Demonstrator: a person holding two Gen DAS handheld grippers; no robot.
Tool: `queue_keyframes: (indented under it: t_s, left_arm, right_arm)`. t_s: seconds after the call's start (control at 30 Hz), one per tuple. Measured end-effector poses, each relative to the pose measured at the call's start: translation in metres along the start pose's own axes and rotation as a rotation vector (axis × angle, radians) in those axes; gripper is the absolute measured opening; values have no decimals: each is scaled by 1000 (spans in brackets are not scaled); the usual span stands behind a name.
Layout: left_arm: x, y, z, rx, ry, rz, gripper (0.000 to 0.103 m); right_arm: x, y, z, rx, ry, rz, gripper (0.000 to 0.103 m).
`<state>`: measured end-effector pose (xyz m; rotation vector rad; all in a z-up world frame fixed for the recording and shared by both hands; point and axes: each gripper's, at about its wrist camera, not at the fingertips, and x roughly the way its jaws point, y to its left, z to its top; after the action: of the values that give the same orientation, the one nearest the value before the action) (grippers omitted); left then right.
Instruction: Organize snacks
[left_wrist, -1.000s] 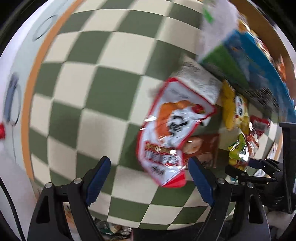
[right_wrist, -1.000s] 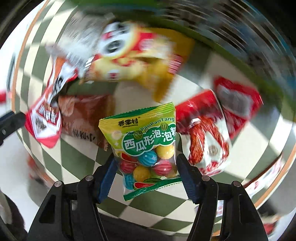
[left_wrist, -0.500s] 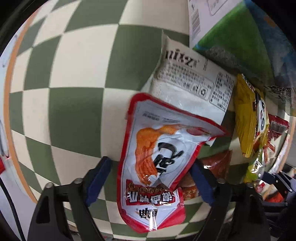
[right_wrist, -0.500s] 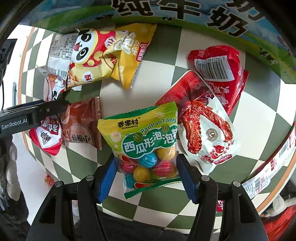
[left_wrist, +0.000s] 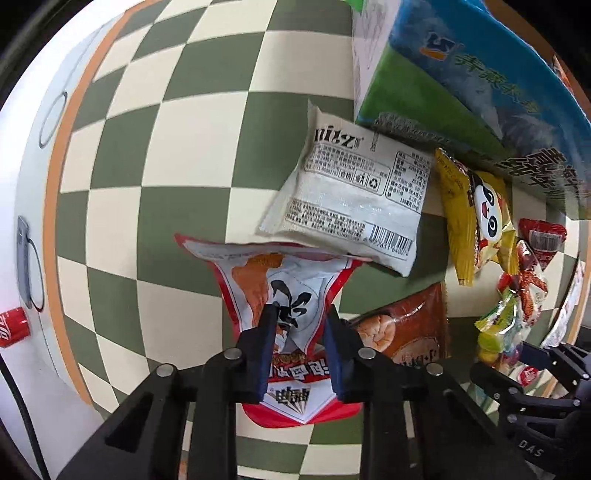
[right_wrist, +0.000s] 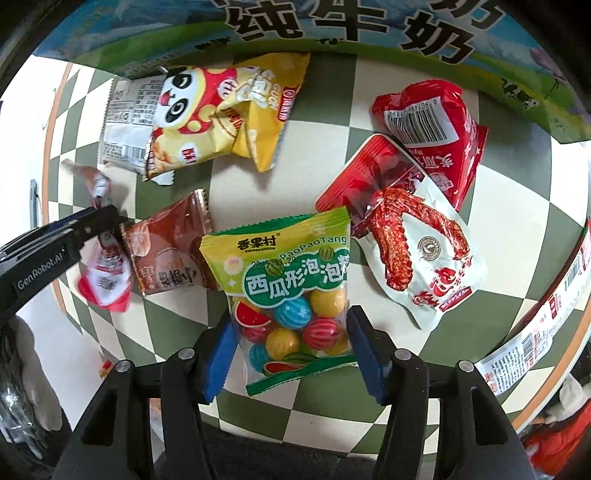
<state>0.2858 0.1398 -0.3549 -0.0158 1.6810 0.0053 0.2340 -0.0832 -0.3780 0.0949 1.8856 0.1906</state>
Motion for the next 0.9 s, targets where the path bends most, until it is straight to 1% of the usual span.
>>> queue_keyframes:
  t_s: [0.07, 0.1, 0.13, 0.23, 0.3, 0.33, 0.37, 0.47, 0.53, 0.6, 0.7, 0.77, 0.8, 0.83, 0.87, 0.9]
  left_arm:
    - [2, 4, 2, -12, 2, -29, 31]
    - [5, 10, 7, -17, 12, -40, 37]
    - [9, 25, 11, -32, 32, -42, 40]
    - [25, 47, 13, -99, 73, -61, 52]
    - [28, 51, 15, -111, 64, -72, 64]
    - [31, 50, 15, -106, 70, -74, 68]
    - [34, 49, 16, -100, 78, -56, 70]
    - [42, 52, 19, -89, 84, -37, 71]
    - [39, 51, 26, -114, 104, -36, 71]
    - [29, 51, 24, -137, 89, -91, 71]
    - [30, 62, 25, -162, 82, -97, 71]
    - [41, 73, 24, -197, 115, -111, 71]
    - [52, 78, 25, -221, 142, -129, 71]
    - [48, 90, 24, -232, 144, -144, 77]
    - [46, 92, 30, -229, 133, -153, 78]
    - [47, 90, 31, -222, 137, -143, 80]
  right_arm:
    - [0, 3, -4, -8, -3, -5, 61]
    - [0, 4, -7, -9, -3, -3, 61]
    - [0, 5, -8, -12, -1, 0, 60]
    - [5, 8, -11, -15, 5, 5, 60]
    - [6, 12, -9, -16, 2, 10, 60]
    - [7, 13, -9, -18, 0, 13, 60]
    - [7, 14, -9, -19, -2, 16, 60]
    - [8, 16, -10, -20, -2, 24, 60]
    - [8, 18, -11, -22, -2, 30, 60]
    - [6, 19, -11, -25, -5, 37, 60]
    - [0, 16, -10, -34, -13, 47, 60]
    - [0, 14, -9, -34, -11, 52, 60]
    - [1, 14, -8, -30, -10, 57, 60]
    - [1, 13, -8, -30, -8, 58, 60]
    - [2, 13, -7, -28, -6, 59, 60]
    - [2, 14, -7, -28, -3, 63, 59]
